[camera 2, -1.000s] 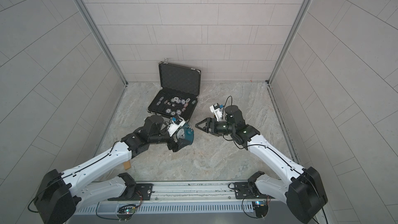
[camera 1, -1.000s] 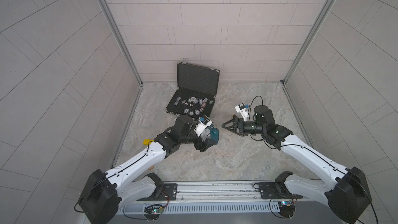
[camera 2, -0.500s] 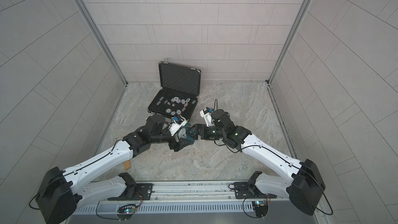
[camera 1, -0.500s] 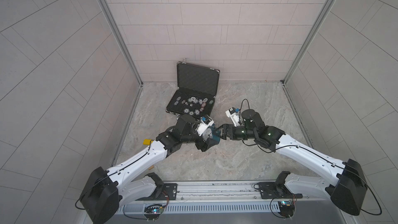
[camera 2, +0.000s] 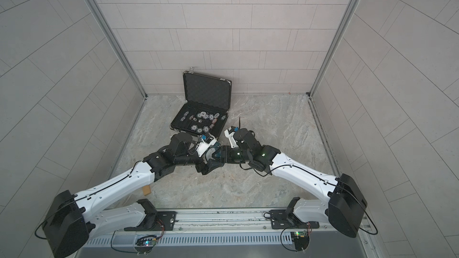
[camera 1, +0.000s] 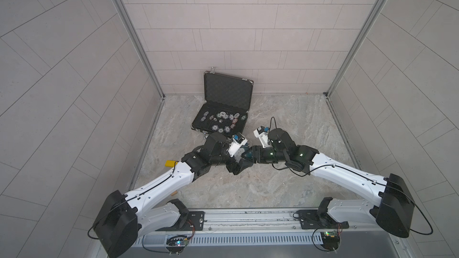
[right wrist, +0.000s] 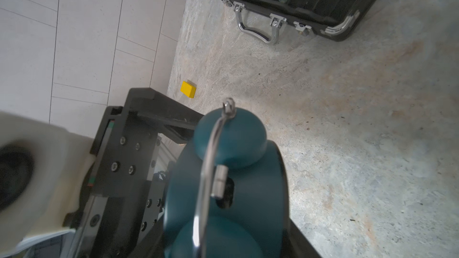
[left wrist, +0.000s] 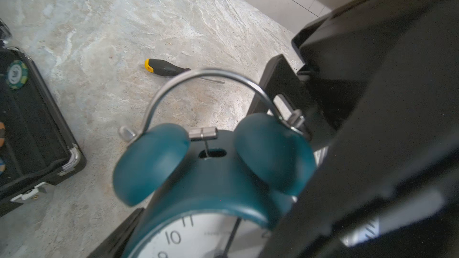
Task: Remove the battery from the alarm
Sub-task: Adjust the alarm at the center of the board.
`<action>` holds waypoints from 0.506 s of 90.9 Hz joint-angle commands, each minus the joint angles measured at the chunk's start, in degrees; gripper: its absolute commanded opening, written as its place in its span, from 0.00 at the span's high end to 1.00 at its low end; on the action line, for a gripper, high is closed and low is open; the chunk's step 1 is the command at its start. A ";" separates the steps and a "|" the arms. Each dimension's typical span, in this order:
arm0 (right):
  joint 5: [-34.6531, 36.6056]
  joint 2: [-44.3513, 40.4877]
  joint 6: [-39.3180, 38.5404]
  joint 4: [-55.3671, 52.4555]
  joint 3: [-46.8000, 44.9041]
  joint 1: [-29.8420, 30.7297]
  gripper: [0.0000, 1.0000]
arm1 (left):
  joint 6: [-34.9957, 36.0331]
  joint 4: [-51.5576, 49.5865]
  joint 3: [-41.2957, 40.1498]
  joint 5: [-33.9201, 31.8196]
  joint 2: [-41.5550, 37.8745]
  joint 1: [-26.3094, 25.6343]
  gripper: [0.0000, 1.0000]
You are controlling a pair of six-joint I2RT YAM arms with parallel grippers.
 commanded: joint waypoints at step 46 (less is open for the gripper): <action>16.28 -13.88 -17.37 -16.03 -5.31 -9.94 0.55 | -15.03 -6.53 -6.34 -23.92 -19.28 0.15 0.00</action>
